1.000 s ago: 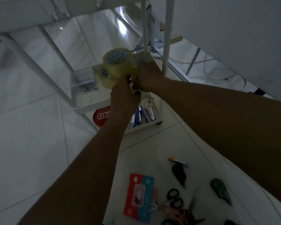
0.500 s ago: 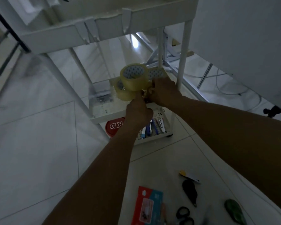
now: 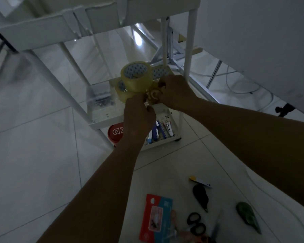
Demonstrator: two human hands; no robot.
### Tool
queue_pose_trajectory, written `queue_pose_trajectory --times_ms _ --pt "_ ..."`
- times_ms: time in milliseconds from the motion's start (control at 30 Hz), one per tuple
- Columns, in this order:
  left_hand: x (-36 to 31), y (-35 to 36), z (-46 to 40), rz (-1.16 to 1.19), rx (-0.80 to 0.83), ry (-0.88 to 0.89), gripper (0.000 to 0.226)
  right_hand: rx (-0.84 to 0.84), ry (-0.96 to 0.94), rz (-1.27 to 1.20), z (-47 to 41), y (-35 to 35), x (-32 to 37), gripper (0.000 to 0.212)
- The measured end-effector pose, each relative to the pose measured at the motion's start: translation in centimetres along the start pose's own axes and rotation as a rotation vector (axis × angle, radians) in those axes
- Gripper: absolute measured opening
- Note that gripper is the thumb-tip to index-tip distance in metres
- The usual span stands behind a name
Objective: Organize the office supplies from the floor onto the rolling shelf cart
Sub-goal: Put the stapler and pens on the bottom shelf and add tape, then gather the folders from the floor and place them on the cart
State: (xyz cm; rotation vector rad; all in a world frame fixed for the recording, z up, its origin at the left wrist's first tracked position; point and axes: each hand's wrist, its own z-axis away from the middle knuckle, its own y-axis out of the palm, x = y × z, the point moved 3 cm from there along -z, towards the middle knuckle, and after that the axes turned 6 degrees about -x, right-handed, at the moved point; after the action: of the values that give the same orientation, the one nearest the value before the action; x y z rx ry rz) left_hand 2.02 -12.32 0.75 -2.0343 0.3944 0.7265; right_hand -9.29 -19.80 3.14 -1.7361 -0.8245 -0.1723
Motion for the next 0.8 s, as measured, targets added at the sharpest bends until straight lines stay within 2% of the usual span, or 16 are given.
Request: queue_pose_trajectory --times_ms 67,133,200,267,333,400,500,600,700,800 --pt "0.0 -0.3 1.5 0.012 -0.106 0.124 0.024 -0.053 -0.038 -0.045 1.1 -0.4 0.0 0.023" --pt "-0.1 -0.2 3.4 0.022 -0.127 0.239 0.024 -0.079 -0.074 -0.045 2.5 -0.6 -0.3 0.021" --pt "-0.1 0.5 5.5 0.006 -0.069 0.34 0.024 -0.102 -0.08 -0.041 4.5 -0.7 -0.9 0.02" --pt "0.4 1.9 7.4 -0.007 0.051 0.357 0.024 -0.097 -0.055 -0.042 6.7 -0.6 -2.0 0.019" --pt "1.8 4.0 9.4 -0.042 0.267 0.207 0.031 -0.066 -0.009 -0.016 9.2 0.1 -3.4 0.02" --pt "4.2 6.3 11.7 -0.126 0.517 -0.037 0.046 0.025 0.093 0.043 12.0 1.2 -5.7 0.023" --pt "7.6 8.1 15.8 -0.224 0.795 -0.338 0.07 0.308 0.315 0.142 16.8 3.3 -9.8 0.034" --pt "10.1 8.7 19.9 -0.287 0.911 -0.486 0.079 0.553 0.433 0.214 21.8 4.9 -12.8 0.042" --pt "11.9 8.6 23.7 -0.364 0.954 -0.581 0.084 0.62 0.456 0.237 25.2 6.4 -14.5 0.042" --pt "13.1 8.1 27.2 -0.382 0.89 -0.649 0.092 0.619 0.466 0.208 27.2 8.4 -15.9 0.044"
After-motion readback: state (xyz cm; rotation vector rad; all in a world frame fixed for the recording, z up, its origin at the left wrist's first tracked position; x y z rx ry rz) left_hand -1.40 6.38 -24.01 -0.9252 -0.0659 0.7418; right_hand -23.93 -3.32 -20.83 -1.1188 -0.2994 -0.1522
